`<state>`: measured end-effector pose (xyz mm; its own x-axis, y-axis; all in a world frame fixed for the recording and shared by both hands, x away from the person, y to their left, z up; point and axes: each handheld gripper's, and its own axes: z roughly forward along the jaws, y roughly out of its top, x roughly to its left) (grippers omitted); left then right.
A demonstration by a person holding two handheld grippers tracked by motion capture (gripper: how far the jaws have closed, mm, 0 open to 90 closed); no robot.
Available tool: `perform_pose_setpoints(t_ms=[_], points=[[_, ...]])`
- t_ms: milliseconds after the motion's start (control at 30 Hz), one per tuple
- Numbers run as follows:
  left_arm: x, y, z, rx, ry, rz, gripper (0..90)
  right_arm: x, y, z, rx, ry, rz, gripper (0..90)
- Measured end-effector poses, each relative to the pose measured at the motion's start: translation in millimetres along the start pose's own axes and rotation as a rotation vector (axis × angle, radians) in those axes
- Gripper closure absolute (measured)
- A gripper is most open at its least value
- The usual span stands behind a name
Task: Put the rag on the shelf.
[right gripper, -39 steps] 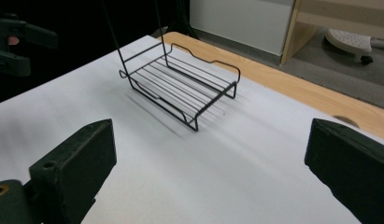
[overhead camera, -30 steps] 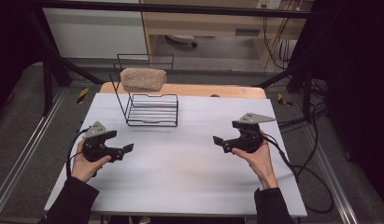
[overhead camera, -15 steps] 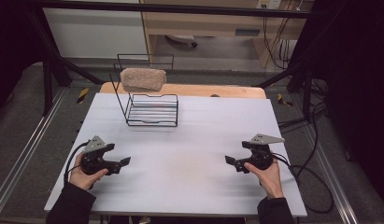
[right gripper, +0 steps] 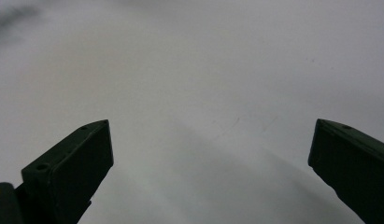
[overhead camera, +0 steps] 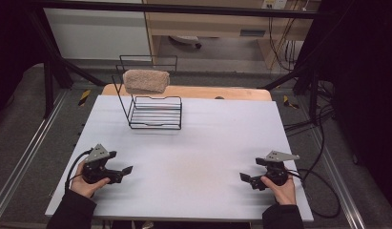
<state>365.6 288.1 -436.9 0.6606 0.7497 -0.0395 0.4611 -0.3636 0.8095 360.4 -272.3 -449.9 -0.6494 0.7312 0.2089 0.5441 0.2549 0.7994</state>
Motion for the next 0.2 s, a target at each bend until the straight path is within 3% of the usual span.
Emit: perform_pose_setpoints(t_ms=[200], points=[[-1.1,-2.5,1.5,0.008,-0.006,0.007,7.7,1.2,-4.2,0.6,0.008,-0.004,-0.003,0.7]])
